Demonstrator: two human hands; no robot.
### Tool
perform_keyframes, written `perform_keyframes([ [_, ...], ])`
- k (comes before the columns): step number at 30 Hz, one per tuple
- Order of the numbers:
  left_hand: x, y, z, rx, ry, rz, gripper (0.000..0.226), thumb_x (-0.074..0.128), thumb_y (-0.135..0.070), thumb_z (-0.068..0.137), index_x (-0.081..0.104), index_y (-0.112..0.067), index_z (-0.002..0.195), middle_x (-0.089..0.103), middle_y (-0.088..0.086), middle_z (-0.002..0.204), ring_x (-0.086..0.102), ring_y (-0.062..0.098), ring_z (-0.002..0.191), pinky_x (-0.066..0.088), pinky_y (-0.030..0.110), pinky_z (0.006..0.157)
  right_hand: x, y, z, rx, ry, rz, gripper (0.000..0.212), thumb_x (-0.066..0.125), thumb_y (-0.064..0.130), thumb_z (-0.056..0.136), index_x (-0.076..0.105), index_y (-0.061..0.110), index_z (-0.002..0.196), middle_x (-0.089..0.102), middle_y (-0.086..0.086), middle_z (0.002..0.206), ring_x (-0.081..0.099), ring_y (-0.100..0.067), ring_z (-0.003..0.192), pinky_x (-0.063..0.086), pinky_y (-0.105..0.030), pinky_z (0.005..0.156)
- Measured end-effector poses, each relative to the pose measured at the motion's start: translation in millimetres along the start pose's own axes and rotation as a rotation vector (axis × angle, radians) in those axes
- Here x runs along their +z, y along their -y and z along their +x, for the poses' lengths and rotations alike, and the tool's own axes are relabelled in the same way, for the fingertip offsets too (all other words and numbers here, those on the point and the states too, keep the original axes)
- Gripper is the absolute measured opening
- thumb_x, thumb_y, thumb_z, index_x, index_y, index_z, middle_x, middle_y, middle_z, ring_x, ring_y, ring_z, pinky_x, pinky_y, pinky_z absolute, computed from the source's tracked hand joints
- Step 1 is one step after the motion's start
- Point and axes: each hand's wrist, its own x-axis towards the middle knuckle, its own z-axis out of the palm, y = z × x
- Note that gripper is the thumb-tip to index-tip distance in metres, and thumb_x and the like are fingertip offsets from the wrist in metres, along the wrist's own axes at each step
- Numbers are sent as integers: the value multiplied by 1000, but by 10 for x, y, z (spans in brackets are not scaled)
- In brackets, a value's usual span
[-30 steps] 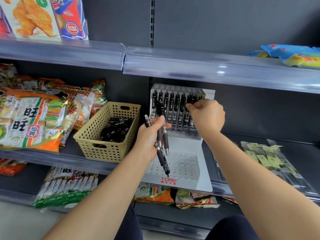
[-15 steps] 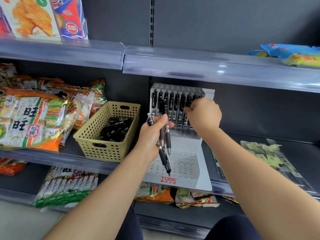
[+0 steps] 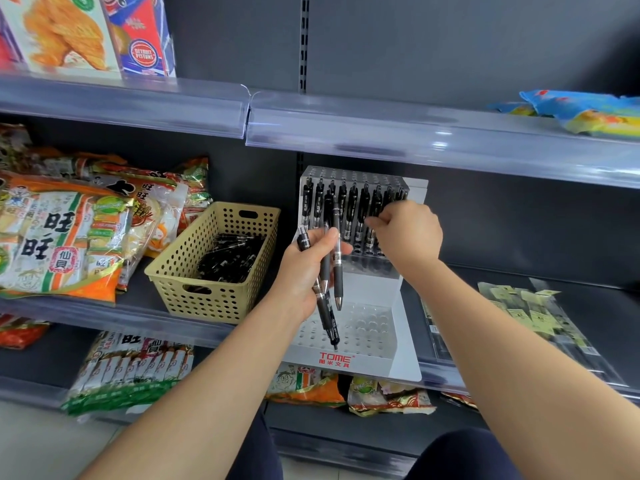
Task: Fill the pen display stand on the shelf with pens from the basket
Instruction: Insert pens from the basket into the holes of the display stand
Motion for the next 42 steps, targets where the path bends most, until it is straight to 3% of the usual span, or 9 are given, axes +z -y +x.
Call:
perform_keyframes([
  [4, 11, 18, 9, 8, 23, 33, 6, 60, -23, 93, 62, -17, 93, 71, 2, 77, 63, 12, 69, 47, 27, 63, 31, 21, -74, -15, -12, 197, 53, 59, 47, 90, 48, 9, 54, 49, -5, 50, 43, -20, 49, 33, -25, 48],
  [7, 13, 45, 5, -20, 39, 35, 5, 62, -22, 91, 63, -18, 87, 71, -1, 70, 60, 10, 58, 44, 24, 55, 22, 125, -127, 38, 187, 645, 50, 56, 43, 93, 64, -1, 72, 61, -8, 57, 49, -14, 43, 44, -29, 47],
  [10, 5, 65, 14, -31, 43, 35, 7, 64, -19, 90, 63, -19, 83, 69, -2, 66, 58, 12, 57, 43, 24, 55, -39, 164, -163, 153, 372, 962, 39, 62, 39, 91, 64, 4, 72, 57, 0, 49, 45, -9, 34, 37, -21, 43],
  [14, 1, 53, 25, -2, 34, 10, 5, 64, -17, 90, 64, -12, 92, 73, 5, 79, 68, 11, 65, 50, 22, 54, -65, 114, -165, 135, 533, 994, 24, 74, 31, 82, 67, 12, 69, 61, -9, 58, 43, -9, 37, 39, -25, 50],
  [19, -1, 66, 68, 16, -13, 79, 9, 58, -24, 94, 64, -18, 90, 73, -2, 69, 50, 13, 56, 38, 26, 54, -34, 22, -107, 143, 641, 1114, 13, 69, 15, 85, 65, 14, 73, 67, -1, 66, 59, -10, 52, 34, -19, 41],
  [27, -40, 79, 108, 67, 10, 138, 27, 58, -29, 94, 61, -11, 114, 74, 4, 78, 66, 9, 66, 47, 30, 65, -48, 22, -54, 150, 746, 1105, 10, 69, 14, 84, 62, 15, 77, 61, 0, 62, 56, -10, 52, 34, -19, 42],
  [31, -25, 82, 116, 68, -23, 147, 19, 59, -29, 94, 62, -18, 109, 71, -2, 74, 57, 7, 54, 42, 24, 50, -62, 41, -33, 131, 629, 1161, 10, 70, 10, 82, 61, 12, 78, 61, -1, 64, 56, -11, 54, 41, -17, 43],
  [36, -43, 112, 142, 55, -42, 120, 23, 58, -28, 95, 65, -13, 111, 55, -1, 73, 48, 9, 52, 36, 21, 43, -192, 141, 25, 114, 368, 1122, 13, 75, 9, 79, 62, 10, 80, 62, -1, 70, 56, -11, 60, 47, -19, 51],
  [42, -72, 116, 133, 60, -64, 105, 20, 54, -28, 97, 68, -19, 107, 51, 0, 70, 46, 10, 58, 37, 23, 51, -243, 182, 84, 112, 2, 942, 21, 77, 23, 80, 57, 18, 73, 61, 0, 69, 54, -12, 61, 50, -28, 60],
])
